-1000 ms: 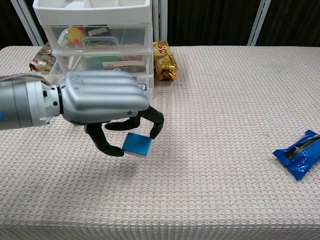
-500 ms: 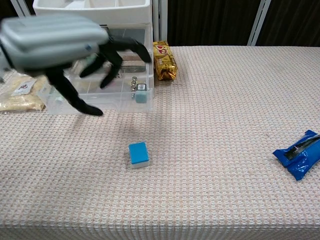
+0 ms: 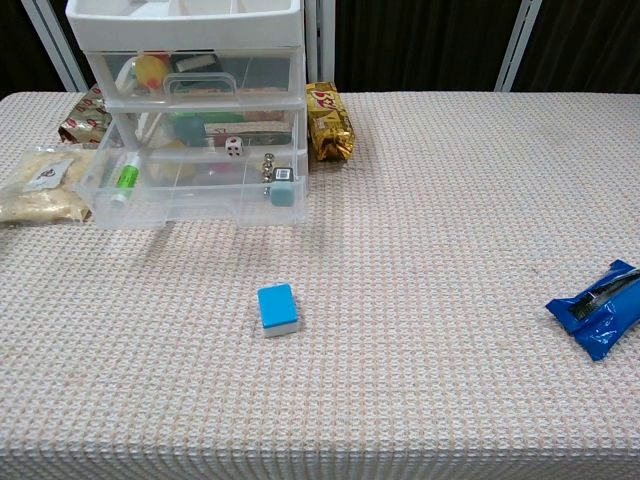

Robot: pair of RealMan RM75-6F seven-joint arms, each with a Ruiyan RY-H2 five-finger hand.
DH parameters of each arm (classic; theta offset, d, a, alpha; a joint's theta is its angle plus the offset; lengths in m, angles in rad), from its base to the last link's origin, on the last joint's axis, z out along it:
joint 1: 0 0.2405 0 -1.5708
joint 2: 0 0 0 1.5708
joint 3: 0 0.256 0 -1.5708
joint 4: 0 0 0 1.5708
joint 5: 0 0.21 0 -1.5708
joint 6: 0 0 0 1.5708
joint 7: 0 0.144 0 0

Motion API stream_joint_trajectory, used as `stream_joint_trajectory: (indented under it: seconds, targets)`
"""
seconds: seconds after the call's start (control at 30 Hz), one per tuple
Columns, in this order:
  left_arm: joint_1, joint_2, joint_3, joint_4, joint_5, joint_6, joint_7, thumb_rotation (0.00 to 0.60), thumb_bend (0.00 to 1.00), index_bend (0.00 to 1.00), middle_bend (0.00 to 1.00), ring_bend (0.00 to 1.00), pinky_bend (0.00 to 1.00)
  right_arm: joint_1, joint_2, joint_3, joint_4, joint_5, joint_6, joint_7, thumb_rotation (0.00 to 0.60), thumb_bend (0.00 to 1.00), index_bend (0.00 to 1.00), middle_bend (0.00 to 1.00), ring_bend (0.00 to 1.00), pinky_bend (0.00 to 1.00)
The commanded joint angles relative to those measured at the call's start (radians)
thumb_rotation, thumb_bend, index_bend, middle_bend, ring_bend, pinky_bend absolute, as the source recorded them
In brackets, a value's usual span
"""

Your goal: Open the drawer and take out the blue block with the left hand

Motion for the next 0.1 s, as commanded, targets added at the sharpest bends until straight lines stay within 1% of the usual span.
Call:
stream_joint_trajectory:
  seconds: [0.03, 0.1]
  targets:
    - [0.097, -0.043, 0.047, 0.040, 0.037, 0.104, 0.000, 0.600, 0.06, 0.22, 0.28, 0.29, 0.30, 0.002, -0.009, -0.001, -0.001, -0.003, -0.001, -0.013, 0.600, 0.19, 0.00, 0.00, 0.00, 0.00]
    - [0.131, -0.064, 0.057, 0.047, 0.064, 0.147, 0.009, 0.600, 0.06, 0.22, 0.27, 0.29, 0.28, 0.004, -0.013, -0.002, -0.006, -0.006, -0.002, -0.023, 0.600, 0.19, 0.00, 0.00, 0.00, 0.00]
